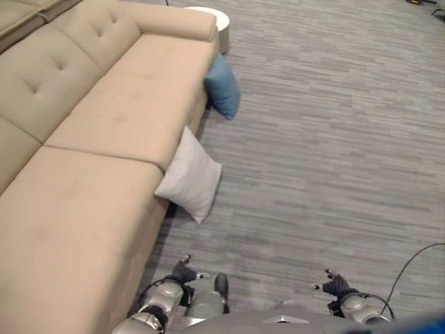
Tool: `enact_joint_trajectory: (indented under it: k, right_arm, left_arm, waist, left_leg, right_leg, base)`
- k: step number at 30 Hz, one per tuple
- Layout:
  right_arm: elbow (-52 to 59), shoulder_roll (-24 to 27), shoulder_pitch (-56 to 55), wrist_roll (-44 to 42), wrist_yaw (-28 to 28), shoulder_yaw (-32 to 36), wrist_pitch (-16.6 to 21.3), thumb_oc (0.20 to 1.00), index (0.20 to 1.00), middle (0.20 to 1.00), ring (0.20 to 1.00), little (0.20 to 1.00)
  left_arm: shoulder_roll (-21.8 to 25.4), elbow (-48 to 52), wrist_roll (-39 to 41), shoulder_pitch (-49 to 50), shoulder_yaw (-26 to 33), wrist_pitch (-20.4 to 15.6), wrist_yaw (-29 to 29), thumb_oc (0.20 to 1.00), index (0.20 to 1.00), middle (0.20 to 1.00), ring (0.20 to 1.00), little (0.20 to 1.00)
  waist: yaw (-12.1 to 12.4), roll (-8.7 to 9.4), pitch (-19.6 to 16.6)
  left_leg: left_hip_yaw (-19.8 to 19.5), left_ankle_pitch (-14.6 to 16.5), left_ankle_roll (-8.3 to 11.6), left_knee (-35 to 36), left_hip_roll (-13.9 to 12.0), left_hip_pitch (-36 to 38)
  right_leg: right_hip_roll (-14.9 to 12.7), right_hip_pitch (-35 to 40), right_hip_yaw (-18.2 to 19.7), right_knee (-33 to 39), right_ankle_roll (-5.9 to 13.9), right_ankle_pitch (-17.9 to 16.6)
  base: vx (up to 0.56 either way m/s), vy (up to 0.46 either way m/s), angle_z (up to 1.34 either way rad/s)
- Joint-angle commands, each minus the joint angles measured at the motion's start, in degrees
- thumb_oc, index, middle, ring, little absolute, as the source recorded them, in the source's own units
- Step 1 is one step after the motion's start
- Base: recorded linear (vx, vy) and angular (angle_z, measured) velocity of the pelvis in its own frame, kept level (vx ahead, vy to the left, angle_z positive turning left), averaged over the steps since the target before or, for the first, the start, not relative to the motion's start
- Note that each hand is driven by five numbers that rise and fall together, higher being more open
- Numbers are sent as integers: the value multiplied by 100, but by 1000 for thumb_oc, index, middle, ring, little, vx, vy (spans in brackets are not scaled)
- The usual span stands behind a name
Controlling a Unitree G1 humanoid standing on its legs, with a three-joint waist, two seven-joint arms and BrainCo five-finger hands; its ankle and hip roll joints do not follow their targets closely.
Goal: Pick up all the scattered cushions and arrange them neatly on the sofa.
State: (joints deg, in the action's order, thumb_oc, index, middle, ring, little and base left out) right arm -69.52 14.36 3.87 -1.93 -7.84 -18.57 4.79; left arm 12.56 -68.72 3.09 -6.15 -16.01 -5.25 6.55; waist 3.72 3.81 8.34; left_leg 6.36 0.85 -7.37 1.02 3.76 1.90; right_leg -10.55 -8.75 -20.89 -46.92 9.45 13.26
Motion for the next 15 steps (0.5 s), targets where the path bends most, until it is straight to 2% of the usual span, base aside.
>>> enact_joint_trajectory:
  k: [1, 3, 4, 5, 6, 8, 10, 12, 13, 14, 15]
  right_arm:
    - [276, 119, 200, 150, -4, 110, 146, 1000, 1000, 1000, 1000, 1000]
    - [328, 117, 206, 165, 24, 33, 176, 1000, 1000, 1000, 1000, 1000]
    - [328, 117, 204, 164, 24, 30, 176, 1000, 1000, 1000, 1000, 1000]
    - [399, 125, 244, 139, 28, -22, 184, 1000, 1000, 1000, 1000, 1000]
    - [456, 130, 245, 134, 52, -56, 193, 1000, 1000, 1000, 1000, 1000]
    - [398, 138, 223, 181, 88, -88, 162, 1000, 1000, 1000, 1000, 1000]
    - [432, 123, 186, 226, 112, -128, 152, 1000, 1000, 1000, 1000, 1000]
    - [425, 150, 127, 244, 127, -150, 163, 1000, 1000, 1000, 1000, 1000]
    - [435, 166, 101, 218, 107, -153, 182, 1000, 1000, 1000, 1000, 1000]
    - [435, 166, 101, 218, 107, -153, 182, 1000, 1000, 1000, 1000, 1000]
    - [498, 214, 104, 27, 26, -129, 228, 1000, 1000, 1000, 1000, 1000]
  left_arm:
    - [84, 177, -94, 35, -72, -81, 21, 1000, 1000, 1000, 1000, 1000]
    - [106, 230, -89, -2, -67, -122, 53, 1000, 1000, 1000, 1000, 1000]
    - [106, 231, -90, 1, -66, -122, 53, 1000, 1000, 1000, 1000, 1000]
    - [111, 249, -94, -17, -38, -151, 64, 1000, 1000, 1000, 1000, 1000]
    - [108, 233, -107, -27, -29, -169, 62, 1000, 1000, 1000, 1000, 1000]
    - [92, 174, -132, -1, -17, -187, 39, 1000, 1000, 1000, 1000, 1000]
    - [45, 26, -129, 93, 36, -194, 53, 1000, 1000, 1000, 1000, 1000]
    - [12, -3, -112, 159, 25, -182, 41, 1000, 1000, 1000, 1000, 1000]
    - [5, 22, -90, 157, 14, -184, 31, 1000, 1000, 1000, 1000, 1000]
    - [5, 22, -90, 157, 14, -184, 31, 1000, 1000, 1000, 1000, 1000]
    - [11, 92, 17, 48, -20, -164, 43, 1000, 1000, 1000, 1000, 1000]
  waist:
    - [115, -76, 93]
    - [72, -27, 91]
    - [67, -37, 101]
    - [-2, 3, 118]
    - [-101, -16, 106]
    - [-172, -6, 69]
    - [-173, 4, -48]
    - [-172, 2, -114]
    - [-154, 40, -85]
    - [-156, 39, -87]
    - [-55, 188, 93]
  left_leg:
    - [-286, 398, 550, -606, -132, 147]
    - [-422, 485, 621, -543, -82, 294]
    - [-427, 496, 626, -542, -95, 314]
    - [-583, 621, 701, -512, -74, 497]
    - [-737, 678, 734, -493, -90, 638]
    - [-890, 678, 804, -552, -124, 744]
    - [-955, 647, 874, -759, -176, 818]
    - [-1026, 247, 1087, -1339, -244, 671]
    - [-988, -8, 1209, -1930, -299, 369]
    - [-990, -6, 1209, -1934, -300, 365]
    - [-726, -281, 1267, -2907, -458, -305]
  right_leg:
    - [184, 282, 184, 2215, -64, -1445]
    - [199, 153, 280, 2989, -108, -1434]
    - [214, 183, 270, 3009, -110, -1434]
    - [272, 44, 573, 3880, -63, -1609]
    - [386, -66, 947, 4277, -22, -1709]
    - [413, -100, 1182, 4281, 22, -1806]
    - [440, 30, 1091, 4291, -42, -1840]
    - [544, 240, 1127, 4388, -178, -1788]
    - [553, 400, 1055, 4492, -243, -1750]
    - [553, 399, 1053, 4492, -243, -1751]
    - [555, 724, 946, 4570, -439, -1596]
  base:
    - [462, -92, 58]
    - [230, -108, 63]
    - [352, -169, 70]
    - [398, -175, 51]
    - [480, -204, 47]
    - [317, -147, 54]
    - [325, -182, 85]
    - [270, -199, 34]
    - [150, -157, 34]
    - [143, -285, 39]
    - [139, -281, 22]
